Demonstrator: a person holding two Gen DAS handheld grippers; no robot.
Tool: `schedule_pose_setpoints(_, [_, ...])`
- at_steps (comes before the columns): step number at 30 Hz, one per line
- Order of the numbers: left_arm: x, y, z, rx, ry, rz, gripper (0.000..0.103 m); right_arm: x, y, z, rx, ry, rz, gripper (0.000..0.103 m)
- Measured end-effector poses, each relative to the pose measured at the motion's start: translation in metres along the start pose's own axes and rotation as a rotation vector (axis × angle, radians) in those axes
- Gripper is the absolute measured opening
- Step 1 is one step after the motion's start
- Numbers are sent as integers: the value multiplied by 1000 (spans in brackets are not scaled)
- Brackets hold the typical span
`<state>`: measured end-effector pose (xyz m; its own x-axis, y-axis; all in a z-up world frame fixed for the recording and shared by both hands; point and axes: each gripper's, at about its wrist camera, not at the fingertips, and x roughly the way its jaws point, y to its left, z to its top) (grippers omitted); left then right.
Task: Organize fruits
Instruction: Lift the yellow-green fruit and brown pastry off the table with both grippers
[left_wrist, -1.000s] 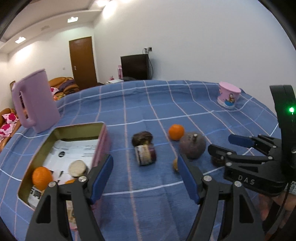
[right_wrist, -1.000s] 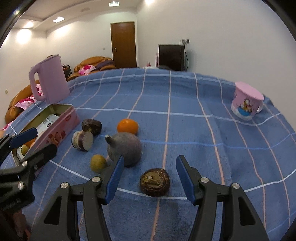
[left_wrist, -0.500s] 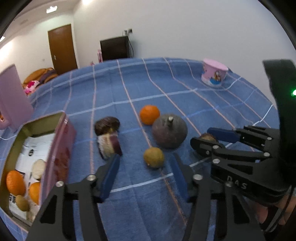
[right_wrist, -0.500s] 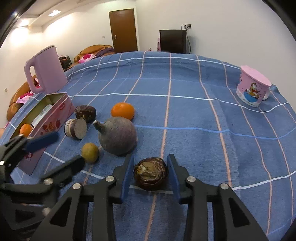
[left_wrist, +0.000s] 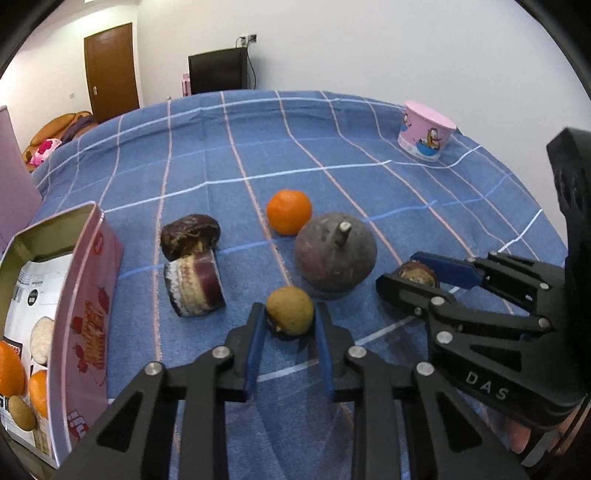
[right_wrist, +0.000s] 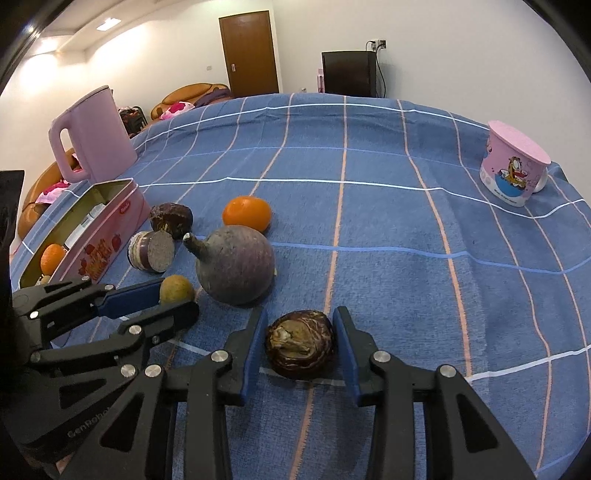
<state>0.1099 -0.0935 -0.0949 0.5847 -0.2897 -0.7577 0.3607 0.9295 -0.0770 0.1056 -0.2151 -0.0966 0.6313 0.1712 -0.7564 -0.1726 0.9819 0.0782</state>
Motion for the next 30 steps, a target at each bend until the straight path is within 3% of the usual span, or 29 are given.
schedule_pose_setpoints(30, [-42,7,-7,-20,-230,58,28,-43,13,-6,-75,-230,36,39])
